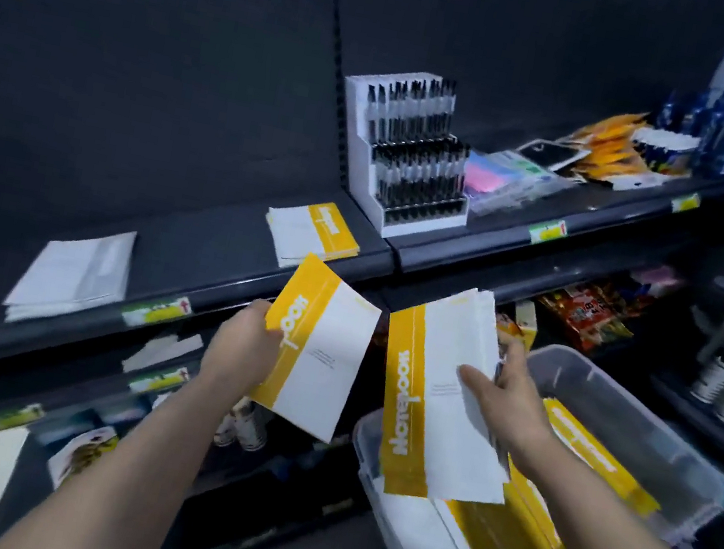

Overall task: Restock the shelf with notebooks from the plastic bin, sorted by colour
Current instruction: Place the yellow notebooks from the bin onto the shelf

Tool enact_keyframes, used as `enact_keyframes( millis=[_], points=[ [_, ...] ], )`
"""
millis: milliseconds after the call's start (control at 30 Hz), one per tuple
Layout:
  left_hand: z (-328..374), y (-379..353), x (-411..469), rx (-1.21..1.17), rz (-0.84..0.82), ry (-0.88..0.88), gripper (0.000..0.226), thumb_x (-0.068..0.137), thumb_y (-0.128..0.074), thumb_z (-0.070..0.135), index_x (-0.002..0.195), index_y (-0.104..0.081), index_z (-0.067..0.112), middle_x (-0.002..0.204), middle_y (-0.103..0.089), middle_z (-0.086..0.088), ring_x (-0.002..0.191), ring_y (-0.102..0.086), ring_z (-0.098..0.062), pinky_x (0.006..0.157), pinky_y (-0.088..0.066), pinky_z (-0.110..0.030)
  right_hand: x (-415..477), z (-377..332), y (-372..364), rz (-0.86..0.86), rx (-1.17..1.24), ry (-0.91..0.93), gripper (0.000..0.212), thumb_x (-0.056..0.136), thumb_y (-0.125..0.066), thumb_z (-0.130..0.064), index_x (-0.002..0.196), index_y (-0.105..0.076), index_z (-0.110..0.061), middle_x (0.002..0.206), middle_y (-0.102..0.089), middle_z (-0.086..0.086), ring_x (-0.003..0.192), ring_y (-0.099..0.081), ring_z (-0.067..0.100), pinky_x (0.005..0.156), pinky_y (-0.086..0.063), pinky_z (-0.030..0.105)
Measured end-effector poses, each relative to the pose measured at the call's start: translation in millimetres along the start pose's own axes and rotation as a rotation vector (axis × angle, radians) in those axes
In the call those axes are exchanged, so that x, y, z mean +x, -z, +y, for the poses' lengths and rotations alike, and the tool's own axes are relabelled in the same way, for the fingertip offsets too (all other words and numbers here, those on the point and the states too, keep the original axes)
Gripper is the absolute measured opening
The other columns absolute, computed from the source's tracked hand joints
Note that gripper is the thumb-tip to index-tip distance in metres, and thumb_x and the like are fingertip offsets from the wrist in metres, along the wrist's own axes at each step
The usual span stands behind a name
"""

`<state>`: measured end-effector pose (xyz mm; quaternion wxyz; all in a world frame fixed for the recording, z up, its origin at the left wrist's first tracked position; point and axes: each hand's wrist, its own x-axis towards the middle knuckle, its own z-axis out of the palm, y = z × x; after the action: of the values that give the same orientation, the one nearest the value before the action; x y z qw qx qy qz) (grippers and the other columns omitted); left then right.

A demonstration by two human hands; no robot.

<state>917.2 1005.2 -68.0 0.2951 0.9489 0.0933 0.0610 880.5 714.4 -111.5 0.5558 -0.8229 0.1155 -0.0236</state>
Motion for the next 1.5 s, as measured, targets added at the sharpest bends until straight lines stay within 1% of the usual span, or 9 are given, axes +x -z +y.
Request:
enact_keyframes(
  millis=[100, 200, 333, 600, 767, 967, 1133, 1333, 1500],
  points=[
    [-41, 44, -17, -0.050, 0.101, 0.063, 0.018, 0.094, -0.048, 0.016, 0.111, -0.054, 0.015, 0.099, -0.064, -0.012, 0.089, -0.059, -0.035, 0.075, -0.050, -0.041, -12, -26, -38, -0.049, 0.013, 0.064, 0.051, 0.091, -0.062, -0.026, 0.128, -0.033, -0.046, 0.102, -0.070, -0.001, 0.086, -0.067, 0.030, 0.080, -0.053, 0.056],
    [-79, 88, -34, -0.079, 0.182, 0.110, 0.031, 0.095, -0.048, 0.014, 0.126, -0.052, 0.012, 0.116, -0.063, -0.016, 0.103, -0.058, -0.037, 0.076, -0.044, -0.038, -28, -48, -79, -0.058, 0.088, 0.106, 0.052, 0.089, -0.063, -0.020, 0.128, -0.039, -0.045, 0.105, -0.068, -0.009, 0.090, -0.068, 0.025, 0.085, -0.052, 0.055],
    [-130, 137, -55, -0.101, 0.241, 0.170, 0.036, 0.094, -0.048, 0.016, 0.131, -0.051, 0.013, 0.123, -0.061, -0.015, 0.108, -0.057, -0.037, 0.084, -0.047, -0.042, -54, -75, -136, -0.096, 0.164, 0.124, 0.053, 0.089, -0.062, -0.014, 0.130, -0.041, -0.041, 0.110, -0.067, -0.005, 0.094, -0.067, 0.026, 0.090, -0.051, 0.054],
    [-196, 190, -79, -0.181, 0.278, 0.203, 0.029, 0.096, -0.045, 0.017, 0.125, -0.052, 0.017, 0.113, -0.063, -0.007, 0.094, -0.058, -0.029, 0.076, -0.046, -0.036, -94, -109, -214, -0.124, 0.096, 0.163, 0.054, 0.086, -0.058, -0.021, 0.129, -0.041, -0.048, 0.115, -0.066, -0.012, 0.098, -0.066, 0.023, 0.091, -0.051, 0.050],
    [-195, 202, -66, -0.291, 0.295, 0.184, 0.028, 0.097, -0.044, 0.019, 0.123, -0.051, 0.019, 0.106, -0.064, -0.006, 0.090, -0.062, -0.030, 0.076, -0.053, -0.042, -89, -130, -225, -0.091, 0.121, 0.159, 0.046, 0.092, -0.053, -0.015, 0.133, -0.045, -0.033, 0.112, -0.064, -0.006, 0.099, -0.062, 0.024, 0.092, -0.050, 0.047],
    [-181, 202, -27, -0.364, 0.337, 0.196, 0.025, 0.098, -0.043, 0.019, 0.122, -0.049, 0.022, 0.091, -0.065, -0.003, 0.075, -0.063, -0.026, 0.072, -0.056, -0.044, -43, -156, -233, -0.088, 0.152, 0.116, 0.041, 0.095, -0.049, -0.016, 0.134, -0.046, -0.028, 0.115, -0.062, -0.003, 0.103, -0.060, 0.026, 0.093, -0.048, 0.044],
    [-168, 195, 26, -0.350, 0.374, 0.209, 0.028, 0.096, -0.045, 0.020, 0.123, -0.051, 0.023, 0.104, -0.066, -0.004, 0.090, -0.065, -0.029, 0.080, -0.056, -0.046, 18, -171, -253, -0.111, 0.294, 0.052, 0.042, 0.095, -0.050, -0.012, 0.136, -0.044, -0.023, 0.118, -0.061, 0.001, 0.108, -0.059, 0.029, 0.096, -0.048, 0.046],
    [-154, 199, 115, -0.343, 0.476, 0.236, 0.030, 0.096, -0.047, 0.016, 0.126, -0.051, 0.018, 0.111, -0.063, -0.004, 0.095, -0.061, -0.027, 0.084, -0.053, -0.043, 117, -204, -282, -0.191, 0.337, 0.053, 0.044, 0.096, -0.050, -0.011, 0.138, -0.038, -0.018, 0.119, -0.057, 0.002, 0.110, -0.058, 0.029, 0.099, -0.047, 0.049],
    [-145, 203, 164, -0.335, 0.528, 0.283, 0.032, 0.096, -0.049, 0.015, 0.127, -0.051, 0.017, 0.107, -0.060, 0.000, 0.095, -0.059, -0.025, 0.085, -0.051, -0.039, 185, -235, -316, -0.337, 0.234, 0.056, 0.029, 0.096, -0.049, -0.012, 0.125, -0.046, -0.013, 0.118, -0.060, 0.006, 0.102, -0.059, 0.029, 0.088, -0.051, 0.042]
  ],
)
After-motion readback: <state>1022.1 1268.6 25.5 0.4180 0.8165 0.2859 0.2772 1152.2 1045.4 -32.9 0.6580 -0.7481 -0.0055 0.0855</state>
